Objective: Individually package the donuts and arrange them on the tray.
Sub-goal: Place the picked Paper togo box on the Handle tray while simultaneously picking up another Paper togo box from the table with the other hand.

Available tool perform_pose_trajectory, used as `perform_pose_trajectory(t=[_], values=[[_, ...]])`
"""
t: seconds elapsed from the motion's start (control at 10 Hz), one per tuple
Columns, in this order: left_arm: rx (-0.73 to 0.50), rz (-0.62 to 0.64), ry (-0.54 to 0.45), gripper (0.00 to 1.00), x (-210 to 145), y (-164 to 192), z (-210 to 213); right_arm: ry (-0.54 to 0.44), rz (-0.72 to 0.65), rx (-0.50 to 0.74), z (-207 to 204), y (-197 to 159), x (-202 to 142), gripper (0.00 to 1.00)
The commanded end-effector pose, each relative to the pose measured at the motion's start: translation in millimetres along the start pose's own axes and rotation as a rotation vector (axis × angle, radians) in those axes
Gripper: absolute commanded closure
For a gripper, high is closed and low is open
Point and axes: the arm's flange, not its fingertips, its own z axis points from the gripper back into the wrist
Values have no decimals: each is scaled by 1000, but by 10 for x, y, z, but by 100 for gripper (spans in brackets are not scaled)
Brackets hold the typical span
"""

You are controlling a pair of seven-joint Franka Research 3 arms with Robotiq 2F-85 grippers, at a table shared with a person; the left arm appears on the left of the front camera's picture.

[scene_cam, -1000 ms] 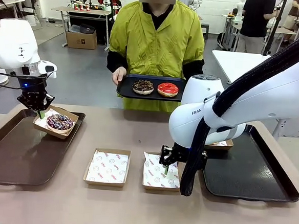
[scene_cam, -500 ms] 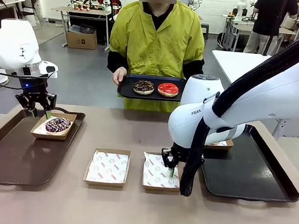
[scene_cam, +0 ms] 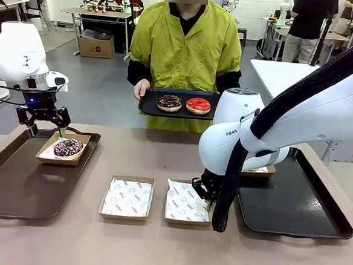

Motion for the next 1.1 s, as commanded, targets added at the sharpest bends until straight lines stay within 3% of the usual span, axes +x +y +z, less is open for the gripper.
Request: perform_pose_trajectory(t=[0.0, 0.2, 0.3, 0.5, 0.7, 0.8, 1.0], values=[[-16, 17, 5, 9, 7, 7, 57, 7, 3, -21, 8, 19, 25, 100], [-73, 1, 10, 9, -93, 109, 110, 40, 1, -32, 114, 62, 59, 100], [-162, -29, 26, 9, -209, 221, 182, 64, 2, -49, 285, 94, 63, 100], [-383, -50, 50, 9, -533, 617, 383, 27, -13, -76, 791, 160, 95, 100], [-689, -57, 38, 9, -926, 1183, 561, -22, -34, -86, 1345, 229, 283, 100], [-845, -59, -2, 9, -1114, 1438, 619, -24, -45, -89, 1545, 256, 412, 100], [-1036, -16, -66, 9, -1417, 1861, 672, -12, -70, -104, 1819, 312, 722, 100]])
